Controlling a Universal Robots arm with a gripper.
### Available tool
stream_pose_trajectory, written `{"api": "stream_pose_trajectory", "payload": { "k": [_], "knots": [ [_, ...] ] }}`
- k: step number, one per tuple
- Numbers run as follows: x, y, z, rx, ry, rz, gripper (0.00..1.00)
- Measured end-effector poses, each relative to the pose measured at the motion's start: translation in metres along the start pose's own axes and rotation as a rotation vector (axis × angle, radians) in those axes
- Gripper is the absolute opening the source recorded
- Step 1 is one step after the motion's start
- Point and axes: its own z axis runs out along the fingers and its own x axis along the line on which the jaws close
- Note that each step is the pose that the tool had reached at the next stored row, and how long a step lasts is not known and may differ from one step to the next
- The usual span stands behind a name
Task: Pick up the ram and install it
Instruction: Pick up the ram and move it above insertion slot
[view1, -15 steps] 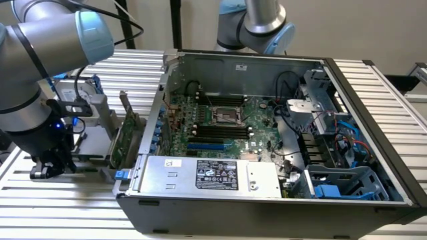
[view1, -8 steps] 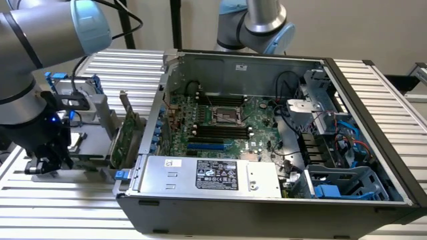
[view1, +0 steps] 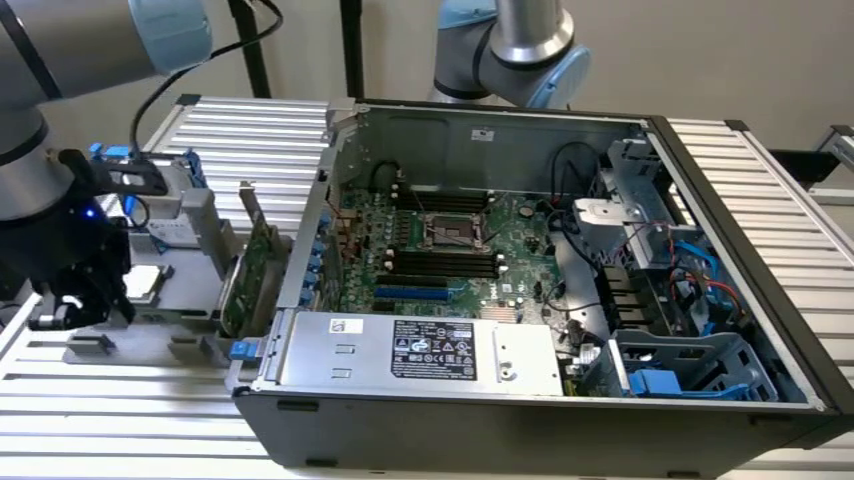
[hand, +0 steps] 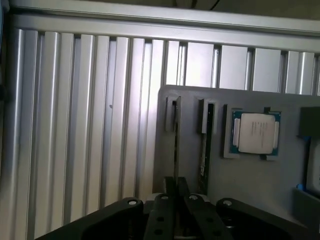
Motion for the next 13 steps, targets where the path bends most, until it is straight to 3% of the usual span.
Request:
{"api": "stream_pose_trajectory", "payload": {
  "k": [8, 13],
  "knots": [
    [-0.001, -0.0007, -0.029, 0.0002, -0.0036, 0.0, 0.0],
    [-0.001, -0.0089, -0.0437, 0.0007, -0.0108, -0.001, 0.0]
  ]
}}
